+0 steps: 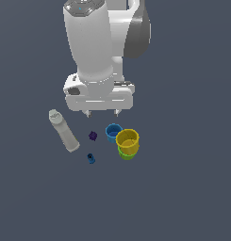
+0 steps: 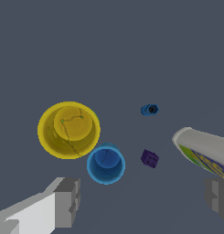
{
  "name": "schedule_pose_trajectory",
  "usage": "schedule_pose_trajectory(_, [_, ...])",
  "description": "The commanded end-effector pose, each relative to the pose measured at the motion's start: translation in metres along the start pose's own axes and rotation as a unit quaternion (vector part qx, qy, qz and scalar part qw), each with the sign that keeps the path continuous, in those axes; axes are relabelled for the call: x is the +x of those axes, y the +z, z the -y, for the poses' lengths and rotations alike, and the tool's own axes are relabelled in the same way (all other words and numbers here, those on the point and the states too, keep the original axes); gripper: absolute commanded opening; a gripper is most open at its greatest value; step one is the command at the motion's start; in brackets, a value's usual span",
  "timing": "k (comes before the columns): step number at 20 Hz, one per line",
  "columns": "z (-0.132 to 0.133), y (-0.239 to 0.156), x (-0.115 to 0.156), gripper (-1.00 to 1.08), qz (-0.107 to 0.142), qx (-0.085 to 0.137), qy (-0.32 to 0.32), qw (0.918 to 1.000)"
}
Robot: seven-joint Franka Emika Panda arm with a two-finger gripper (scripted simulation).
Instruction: Pick up a designated object from a clutter of objects.
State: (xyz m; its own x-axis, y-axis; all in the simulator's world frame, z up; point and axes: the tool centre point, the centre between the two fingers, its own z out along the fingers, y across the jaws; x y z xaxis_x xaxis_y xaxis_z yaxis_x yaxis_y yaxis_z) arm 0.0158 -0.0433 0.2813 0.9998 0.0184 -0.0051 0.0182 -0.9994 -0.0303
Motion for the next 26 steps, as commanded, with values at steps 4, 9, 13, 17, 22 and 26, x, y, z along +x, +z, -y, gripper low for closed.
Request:
schedule_pose_trajectory(4, [-0.016,0.035,0.02,1.0,-0.001,-0.002,-0.024,0.9997])
schedule_pose_trajectory(9, [-0.035,0.08,0.04,1.0,-0.001,-0.006,-0.054,0.9985])
schedule_pose_trajectory(13, [-0.051,0.117,0.052,1.0,-0.001,-0.009,-0.076,0.997])
schedule_pose_trajectory(17, [-0.063,0.146,0.059,1.0,-0.001,-0.012,-0.094,0.9955])
schedule_pose_trajectory(22, [-0.073,0.172,0.063,1.0,-0.001,-0.014,-0.11,0.9939])
schedule_pose_trajectory(26, [-0.077,0.183,0.064,1.0,-0.001,-0.015,-0.116,0.9931])
